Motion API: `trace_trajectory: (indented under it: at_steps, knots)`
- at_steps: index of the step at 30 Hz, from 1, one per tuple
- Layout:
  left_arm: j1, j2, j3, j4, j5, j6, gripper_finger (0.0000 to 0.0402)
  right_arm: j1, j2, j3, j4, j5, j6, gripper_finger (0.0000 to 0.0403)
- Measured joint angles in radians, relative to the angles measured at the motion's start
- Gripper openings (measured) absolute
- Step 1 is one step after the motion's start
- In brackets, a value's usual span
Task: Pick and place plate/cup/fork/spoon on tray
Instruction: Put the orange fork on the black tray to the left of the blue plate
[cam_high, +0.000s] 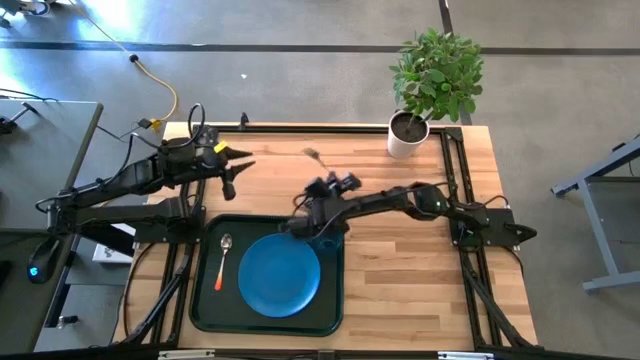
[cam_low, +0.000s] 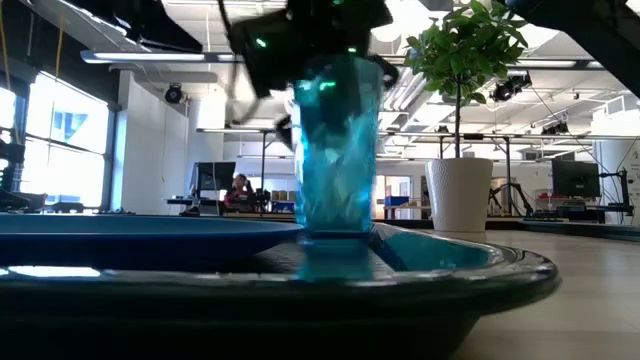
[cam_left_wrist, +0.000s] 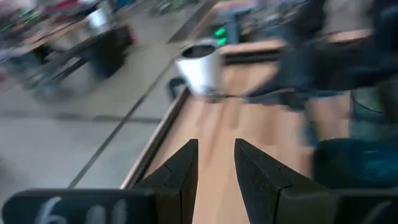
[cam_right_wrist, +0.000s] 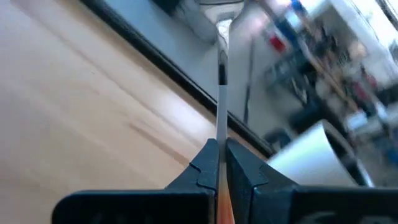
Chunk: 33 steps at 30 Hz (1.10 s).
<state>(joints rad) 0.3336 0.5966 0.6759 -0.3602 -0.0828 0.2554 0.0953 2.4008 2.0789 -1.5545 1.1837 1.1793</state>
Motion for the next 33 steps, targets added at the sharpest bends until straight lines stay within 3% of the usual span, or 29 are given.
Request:
trace_trajectory:
  at_steps: [3,5,12,17,23,25,29,33]
  knots:
    - [0.000,0.001,-0.046,0.110,0.095,0.009,0.0094,-0.010,-0.058,-0.156,0.035,-0.009,0.095,0.0002]
    - [0.000,0.002,-0.067,0.165,0.110,0.010,0.0094,0.003,-0.103,-0.258,0.165,-0.010,0.078,0.0001]
    - [0.006,0.023,-0.073,0.242,0.081,0.008,0.0094,-0.048,-0.356,-0.453,0.630,0.040,-0.275,0.0001]
    - [0.006,0.034,-0.073,0.257,0.071,-0.008,0.0094,-0.087,-0.489,-0.591,1.019,-0.122,-0.545,0.0001]
    - [0.008,0.047,-0.073,0.272,0.063,-0.009,0.0094,-0.103,-0.591,-0.849,1.513,-0.368,-0.737,0.0000]
    - [0.007,0.068,-0.073,0.291,0.061,-0.026,0.0094,-0.094,-0.604,-0.924,1.708,-0.408,-0.797,0.0000]
    - [0.008,0.148,-0.073,0.360,0.060,-0.064,0.0094,-0.065,-0.586,-1.012,1.950,-0.392,-0.902,0.0000]
    - [0.007,0.255,-0.073,0.457,0.060,-0.071,0.0094,-0.037,-0.587,-1.026,2.006,-0.308,-0.963,0.0000]
